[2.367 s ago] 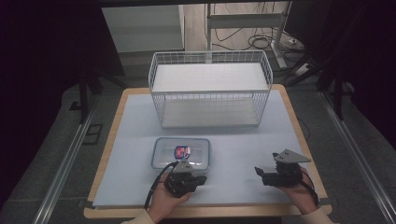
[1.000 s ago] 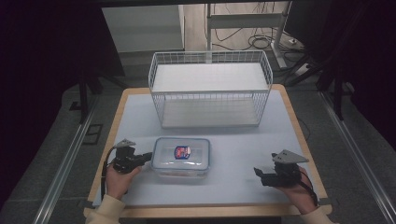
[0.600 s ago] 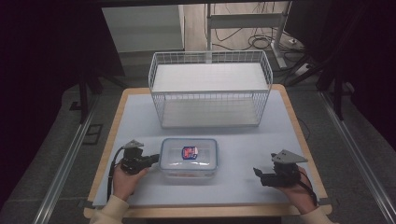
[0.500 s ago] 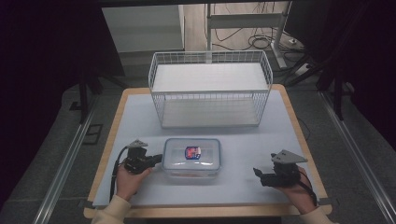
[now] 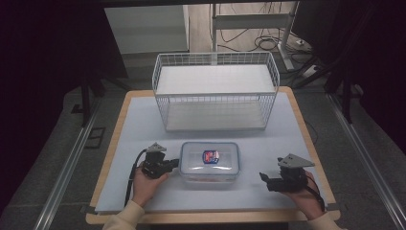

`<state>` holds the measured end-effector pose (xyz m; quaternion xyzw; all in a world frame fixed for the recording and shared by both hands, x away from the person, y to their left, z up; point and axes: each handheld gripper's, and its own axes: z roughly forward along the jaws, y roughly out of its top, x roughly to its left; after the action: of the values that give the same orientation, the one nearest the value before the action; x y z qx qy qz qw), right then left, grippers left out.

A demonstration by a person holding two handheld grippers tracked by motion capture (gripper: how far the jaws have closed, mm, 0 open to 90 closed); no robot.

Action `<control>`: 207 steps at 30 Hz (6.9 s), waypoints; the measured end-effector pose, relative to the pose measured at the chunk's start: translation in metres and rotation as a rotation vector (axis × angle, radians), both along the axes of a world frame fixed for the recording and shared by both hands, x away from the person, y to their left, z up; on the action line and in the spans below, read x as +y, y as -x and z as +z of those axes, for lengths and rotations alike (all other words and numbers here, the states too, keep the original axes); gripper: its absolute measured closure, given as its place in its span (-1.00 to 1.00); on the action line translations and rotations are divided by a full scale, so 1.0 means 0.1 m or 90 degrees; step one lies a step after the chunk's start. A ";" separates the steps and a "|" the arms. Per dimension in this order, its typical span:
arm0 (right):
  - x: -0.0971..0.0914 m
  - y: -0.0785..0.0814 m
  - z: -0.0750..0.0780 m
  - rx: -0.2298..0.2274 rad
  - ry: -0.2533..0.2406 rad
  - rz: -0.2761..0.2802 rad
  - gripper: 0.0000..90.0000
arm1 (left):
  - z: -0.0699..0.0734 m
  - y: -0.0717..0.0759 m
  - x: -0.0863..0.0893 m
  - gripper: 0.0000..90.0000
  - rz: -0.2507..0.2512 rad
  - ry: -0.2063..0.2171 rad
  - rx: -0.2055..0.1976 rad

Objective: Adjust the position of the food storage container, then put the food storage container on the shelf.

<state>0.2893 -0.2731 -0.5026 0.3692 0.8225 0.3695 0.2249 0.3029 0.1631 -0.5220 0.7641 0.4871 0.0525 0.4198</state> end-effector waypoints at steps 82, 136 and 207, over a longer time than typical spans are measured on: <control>0.38 -0.11 0.29 0.083 -0.117 0.081 -0.70 | -0.02 -0.16 0.00 -0.35 -0.021 0.229 0.157; 0.59 -0.62 0.02 0.357 -0.334 0.077 -0.10 | 0.02 -0.02 0.00 -0.21 -0.006 0.229 0.109; 0.48 -0.32 0.32 0.246 -0.379 0.098 0.16 | 0.41 0.31 -0.05 0.01 0.014 0.199 -0.027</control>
<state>0.3216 -0.2250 -0.4705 0.4189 0.7313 0.5323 -0.0806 0.2720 0.1581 -0.4812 0.6830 0.4886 -0.0036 0.5430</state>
